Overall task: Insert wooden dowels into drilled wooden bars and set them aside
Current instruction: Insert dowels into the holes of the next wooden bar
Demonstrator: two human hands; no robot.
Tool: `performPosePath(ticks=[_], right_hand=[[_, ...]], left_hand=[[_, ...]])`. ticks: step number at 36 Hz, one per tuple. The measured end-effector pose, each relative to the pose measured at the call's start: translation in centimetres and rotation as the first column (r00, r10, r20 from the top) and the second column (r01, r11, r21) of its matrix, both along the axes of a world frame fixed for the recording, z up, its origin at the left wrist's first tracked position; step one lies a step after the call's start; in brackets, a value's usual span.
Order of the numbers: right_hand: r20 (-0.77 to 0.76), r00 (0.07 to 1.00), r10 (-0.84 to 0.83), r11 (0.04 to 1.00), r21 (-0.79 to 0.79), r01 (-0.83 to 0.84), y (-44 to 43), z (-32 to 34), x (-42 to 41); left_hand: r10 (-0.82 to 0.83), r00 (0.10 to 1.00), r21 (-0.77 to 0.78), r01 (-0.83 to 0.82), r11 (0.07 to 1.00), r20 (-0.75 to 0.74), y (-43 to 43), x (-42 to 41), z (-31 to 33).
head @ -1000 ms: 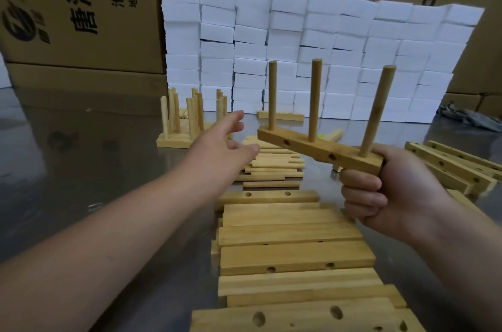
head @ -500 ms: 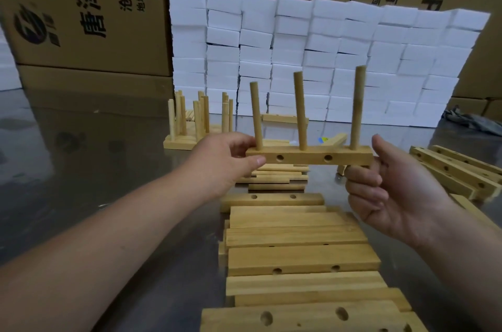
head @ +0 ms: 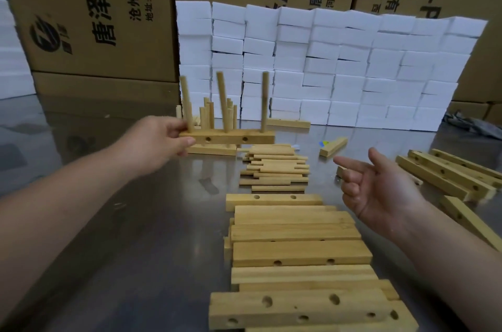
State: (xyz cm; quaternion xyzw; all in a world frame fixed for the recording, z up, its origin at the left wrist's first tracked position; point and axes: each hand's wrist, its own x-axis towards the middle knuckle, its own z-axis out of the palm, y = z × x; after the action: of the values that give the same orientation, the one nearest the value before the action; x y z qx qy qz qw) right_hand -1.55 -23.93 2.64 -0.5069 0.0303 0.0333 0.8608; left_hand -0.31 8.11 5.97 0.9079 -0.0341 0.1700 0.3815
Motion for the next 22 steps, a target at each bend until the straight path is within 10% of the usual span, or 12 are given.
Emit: performPosePath(ticks=[22], right_hand=[[0.012, 1.000, -0.025, 0.992, -0.120, 0.027, -0.1, -0.9, 0.7]], left_hand=[[0.296, 0.952, 0.336, -0.256, 0.906, -0.072, 5.5, 5.2, -5.2]])
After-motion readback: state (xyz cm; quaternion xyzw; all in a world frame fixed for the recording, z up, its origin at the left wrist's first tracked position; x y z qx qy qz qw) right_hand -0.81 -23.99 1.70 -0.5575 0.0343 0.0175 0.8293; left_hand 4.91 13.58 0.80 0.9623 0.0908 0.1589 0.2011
